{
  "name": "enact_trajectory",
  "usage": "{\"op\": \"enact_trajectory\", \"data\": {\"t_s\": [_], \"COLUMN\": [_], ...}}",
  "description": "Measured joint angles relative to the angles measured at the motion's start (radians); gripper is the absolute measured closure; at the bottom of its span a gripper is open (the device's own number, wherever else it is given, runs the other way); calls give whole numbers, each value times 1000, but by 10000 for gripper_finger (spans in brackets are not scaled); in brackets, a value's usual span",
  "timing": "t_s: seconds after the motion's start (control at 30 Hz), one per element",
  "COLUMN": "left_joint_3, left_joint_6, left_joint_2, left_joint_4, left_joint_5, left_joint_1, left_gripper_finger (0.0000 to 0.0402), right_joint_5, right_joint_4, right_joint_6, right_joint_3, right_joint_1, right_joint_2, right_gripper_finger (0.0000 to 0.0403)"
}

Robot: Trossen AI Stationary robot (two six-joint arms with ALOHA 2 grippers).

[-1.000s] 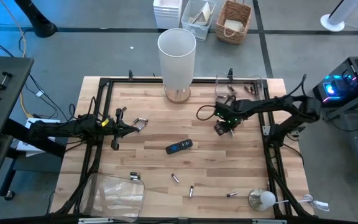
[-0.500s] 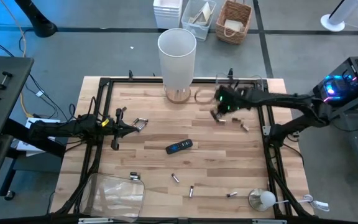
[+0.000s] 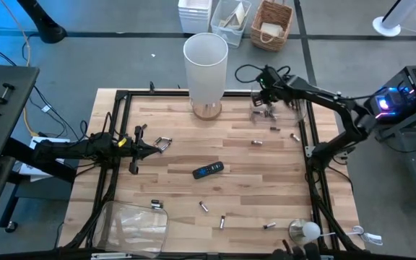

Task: Sort batteries
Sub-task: Put the black battery into the top transparent bin

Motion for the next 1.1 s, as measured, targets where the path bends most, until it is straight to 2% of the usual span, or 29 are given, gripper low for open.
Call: {"op": "enact_trajectory", "data": {"t_s": [0.13, 0.27, 0.37, 0.43, 0.53, 0.63, 0.77, 1.0, 1.1], "left_joint_3": [0, 0, 0, 0, 0, 0, 0, 0, 0], "left_joint_6": [0, 0, 0, 0, 0, 0, 0, 0, 0], "left_joint_2": [0, 0, 0, 0, 0, 0, 0, 0, 0], "left_joint_4": [0, 0, 0, 0, 0, 0, 0, 0, 0], "left_joint_5": [0, 0, 0, 0, 0, 0, 0, 0, 0], "left_joint_1": [0, 0, 0, 0, 0, 0, 0, 0, 0], "left_gripper_finger": [401, 401, 401, 401, 401, 401, 401, 401, 401], "right_joint_5": [-87, -233, -371, -428, -445, -519, -591, -674, -708], "right_joint_4": [13, 87, 290, 402, 565, 671, 680, 664, 602], "right_joint_6": [-26, 35, 88, 135, 193, 198, 130, 9, -68], "right_joint_3": [0, 11, 18, 18, 18, 49, 214, 596, 757], "right_joint_1": [-8, 24, 128, 220, 371, 485, 542, 527, 522], "right_joint_2": [10, -22, -40, -23, 48, 168, 360, 650, 756], "right_gripper_finger": [208, 193, 196, 201, 205, 207, 207, 207, 207]}}
